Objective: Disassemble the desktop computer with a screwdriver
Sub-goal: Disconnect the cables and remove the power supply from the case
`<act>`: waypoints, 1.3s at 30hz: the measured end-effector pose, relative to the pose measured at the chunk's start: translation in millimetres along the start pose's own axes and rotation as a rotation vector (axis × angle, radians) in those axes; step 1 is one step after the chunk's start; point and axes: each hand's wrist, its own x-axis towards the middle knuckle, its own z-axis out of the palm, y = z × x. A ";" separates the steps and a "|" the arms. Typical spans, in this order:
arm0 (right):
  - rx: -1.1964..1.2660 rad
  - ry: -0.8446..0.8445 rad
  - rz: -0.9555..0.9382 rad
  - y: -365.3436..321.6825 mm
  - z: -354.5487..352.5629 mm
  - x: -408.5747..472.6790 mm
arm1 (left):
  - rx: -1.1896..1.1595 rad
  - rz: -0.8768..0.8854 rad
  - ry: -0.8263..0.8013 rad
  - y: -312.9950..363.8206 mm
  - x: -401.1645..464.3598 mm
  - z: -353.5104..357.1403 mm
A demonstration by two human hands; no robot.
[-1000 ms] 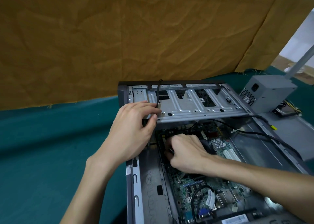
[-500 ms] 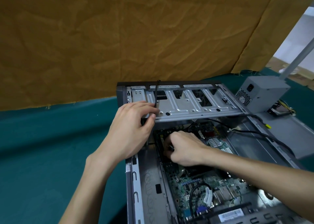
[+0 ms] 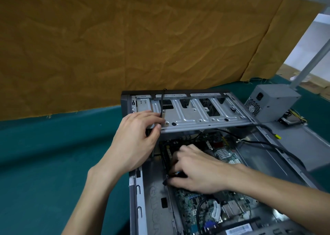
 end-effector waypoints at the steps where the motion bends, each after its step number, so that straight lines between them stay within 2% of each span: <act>1: -0.055 -0.009 -0.028 -3.1 0.4 -4.9 | 0.001 0.002 0.001 -0.1 0.0 -0.5; 5: -0.154 0.002 0.064 0.1 -12.9 -13.9 | 0.005 -0.002 -0.001 1.1 0.0 -1.4; 7: -0.201 -0.055 0.094 7.1 -14.0 -18.2 | 0.007 -0.002 -0.003 1.1 -0.6 -1.7; 9: -0.140 -0.122 0.050 13.3 -6.9 -26.6 | 0.005 0.000 -0.003 1.4 -0.6 -1.8; 14: -0.045 -0.141 -0.087 26.8 0.8 -37.1 | -0.001 -0.002 -0.001 1.2 -1.7 -1.7; 16: -0.013 -0.149 -0.074 31.0 -6.0 -35.2 | -0.004 -0.003 -0.003 1.3 -2.1 -2.0; 22: -0.194 -0.260 0.004 44.0 -24.1 -29.2 | -0.006 0.001 -0.004 2.3 -1.1 -2.0; 31: -0.218 -0.223 0.008 36.2 -21.8 -37.5 | -0.022 -0.009 -0.001 2.3 -2.4 -3.1; 35: -0.040 -0.273 0.075 32.3 -27.8 -42.1 | -0.018 -0.013 -0.011 2.8 -2.3 -3.4; 37: 0.028 -0.141 0.083 24.7 -30.3 -34.9 | -0.017 -0.015 -0.008 3.2 -1.8 -3.8; 39: -0.075 0.090 0.076 13.4 -25.9 -18.0 | -0.011 -0.017 -0.007 4.2 -1.2 -3.6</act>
